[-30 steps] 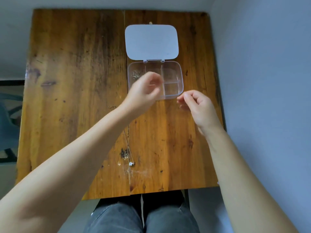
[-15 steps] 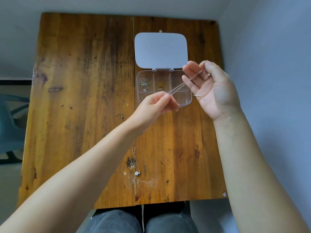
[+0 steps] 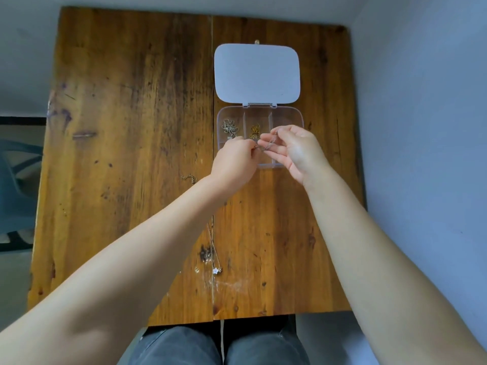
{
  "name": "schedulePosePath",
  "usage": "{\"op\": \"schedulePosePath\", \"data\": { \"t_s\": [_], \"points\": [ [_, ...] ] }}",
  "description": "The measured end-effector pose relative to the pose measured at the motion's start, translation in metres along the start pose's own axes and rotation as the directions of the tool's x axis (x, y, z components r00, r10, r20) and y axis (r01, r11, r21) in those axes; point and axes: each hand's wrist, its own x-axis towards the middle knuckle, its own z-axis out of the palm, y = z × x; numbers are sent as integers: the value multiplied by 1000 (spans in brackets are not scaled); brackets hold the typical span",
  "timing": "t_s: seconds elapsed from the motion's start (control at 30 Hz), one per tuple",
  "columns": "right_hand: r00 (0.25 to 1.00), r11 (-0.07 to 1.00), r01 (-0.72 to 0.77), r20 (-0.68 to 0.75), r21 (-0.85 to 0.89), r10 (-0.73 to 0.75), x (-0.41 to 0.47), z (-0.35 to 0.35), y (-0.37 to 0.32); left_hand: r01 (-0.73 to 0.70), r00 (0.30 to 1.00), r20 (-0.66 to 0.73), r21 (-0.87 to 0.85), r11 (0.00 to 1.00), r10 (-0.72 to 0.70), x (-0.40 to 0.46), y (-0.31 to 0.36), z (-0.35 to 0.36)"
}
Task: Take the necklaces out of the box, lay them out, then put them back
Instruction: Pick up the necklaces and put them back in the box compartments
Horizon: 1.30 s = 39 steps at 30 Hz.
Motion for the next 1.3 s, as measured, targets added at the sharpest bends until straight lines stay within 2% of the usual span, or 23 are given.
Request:
{"op": "schedulePosePath", "data": {
  "t_s": [0.1,0.23,0.3,0.4,0.5,0.6,0.67,0.73,0.83,1.0,1.1,1.17,1.23,1.3],
  "points": [
    [999,980,17,-26,-197,-23,8,2,12,-69,996,57,109,992,63,4,-4,5],
    [997,940,59,-16,-337,-69,9,-3,18,-119,992,55,71,990,116,2,-11,8],
    [991,905,101,-37,-413,-127,7,-9,20,-132,991,2,13,991,132,-1,-15,5],
    [973,836,189,-18,-516,-231,-10,-16,29,-170,975,-156,-65,983,158,-15,-27,-10],
    [981,768,192,129,-611,-143,-47,-11,66,-88,971,-229,-82,993,67,-42,-61,-26],
    [955,643,185,290,-743,59,-88,4,124,86,988,-136,123,989,-69,-68,-104,-29],
    [948,586,176,297,-791,115,-106,17,154,115,993,-60,276,954,-102,-78,-121,-26],
    [960,524,192,271,-830,77,-116,25,170,70,997,-13,369,927,-70,-79,-128,-22],
    [969,420,235,243,-876,-35,-126,29,181,11,1000,-20,397,918,-3,-74,-128,-17],
    [910,242,415,394,-877,-132,-140,31,202,-7,997,-64,422,906,38,-71,-126,-8],
    [865,148,488,453,-860,-215,-140,32,209,-3,996,-80,355,935,34,-72,-127,-8],
    [836,123,518,470,-846,-283,-138,31,209,39,992,-125,214,976,-12,-75,-125,-12],
    [836,194,522,454,-830,-308,-136,26,208,131,978,-164,9,991,-128,-77,-117,-17],
    [856,293,493,398,-819,-330,-135,14,205,148,970,-172,-150,977,-173,-79,-101,-19]
  ]
}}
